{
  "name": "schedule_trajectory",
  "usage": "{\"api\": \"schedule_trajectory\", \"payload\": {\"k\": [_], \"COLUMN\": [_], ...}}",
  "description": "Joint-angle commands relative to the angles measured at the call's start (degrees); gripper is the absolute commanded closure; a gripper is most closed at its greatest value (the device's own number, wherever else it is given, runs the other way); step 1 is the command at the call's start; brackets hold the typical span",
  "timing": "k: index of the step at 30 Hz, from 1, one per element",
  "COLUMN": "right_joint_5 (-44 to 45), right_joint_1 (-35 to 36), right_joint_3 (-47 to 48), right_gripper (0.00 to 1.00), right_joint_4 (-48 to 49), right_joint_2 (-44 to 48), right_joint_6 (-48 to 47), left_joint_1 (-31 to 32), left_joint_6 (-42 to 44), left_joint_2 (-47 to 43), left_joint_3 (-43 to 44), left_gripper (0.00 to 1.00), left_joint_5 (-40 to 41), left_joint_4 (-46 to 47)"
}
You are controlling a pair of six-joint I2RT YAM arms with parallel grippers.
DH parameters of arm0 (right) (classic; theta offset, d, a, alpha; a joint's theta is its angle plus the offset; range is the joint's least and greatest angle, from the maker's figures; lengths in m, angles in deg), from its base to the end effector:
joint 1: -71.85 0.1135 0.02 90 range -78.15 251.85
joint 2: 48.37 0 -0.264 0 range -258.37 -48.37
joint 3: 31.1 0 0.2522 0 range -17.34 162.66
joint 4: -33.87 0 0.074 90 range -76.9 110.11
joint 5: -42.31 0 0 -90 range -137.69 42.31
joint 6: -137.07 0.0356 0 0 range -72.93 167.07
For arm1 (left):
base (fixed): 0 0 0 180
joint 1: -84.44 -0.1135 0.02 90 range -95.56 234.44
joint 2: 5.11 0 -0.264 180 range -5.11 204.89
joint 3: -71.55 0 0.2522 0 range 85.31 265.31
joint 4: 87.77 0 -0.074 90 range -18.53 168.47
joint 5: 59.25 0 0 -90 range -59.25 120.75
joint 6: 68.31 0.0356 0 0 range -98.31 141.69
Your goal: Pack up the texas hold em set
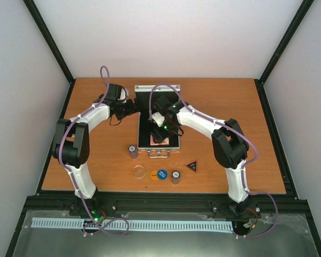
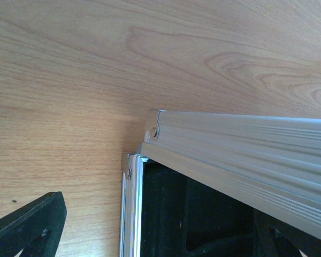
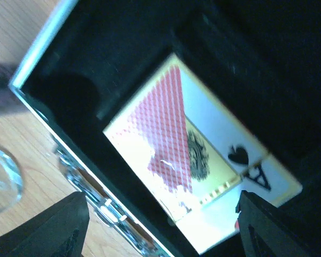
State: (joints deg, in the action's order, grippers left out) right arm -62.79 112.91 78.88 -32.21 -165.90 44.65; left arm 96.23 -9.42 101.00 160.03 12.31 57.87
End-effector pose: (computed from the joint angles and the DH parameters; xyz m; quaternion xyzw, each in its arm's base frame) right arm 0.3125 0.2846 0.2105 -0.3808 0.9045 0.1694 0.0902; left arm 0.3892 -0.0927 0.2058 -0.1052 0.9288 -0.2585 0.2438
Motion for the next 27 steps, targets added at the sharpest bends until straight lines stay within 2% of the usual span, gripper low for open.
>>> {"api": "schedule_trajectory", "payload": {"k": [1,14,27], "right_joint_5": [3.46,5.26,-1.2], "right_joint_1": [-0.01,-0.04,-0.02], "right_joint_3": [-4.64,-4.83,-2.54], "right_gripper": [0.23,0.22,0.22], "right_joint_4": [-0.75,-1.11,0.42], "right_joint_2": [3.23,1.52,-2.43], "right_joint_6": [3.42,6.05,5.21], "left_joint_1": [-0.1,-0.1,-0.1], "left_joint_6": [1.05,1.71,2.34], "left_joint_2": [-0.88,-1.4,-1.14], "left_joint_3": [1.43,0.9,1.37], "left_gripper": [0.01,0.01,0.01], "left_joint_5": [0.32,0.4,0.14], "left_joint_4": [-0.36,-0.82,-1.1]}}
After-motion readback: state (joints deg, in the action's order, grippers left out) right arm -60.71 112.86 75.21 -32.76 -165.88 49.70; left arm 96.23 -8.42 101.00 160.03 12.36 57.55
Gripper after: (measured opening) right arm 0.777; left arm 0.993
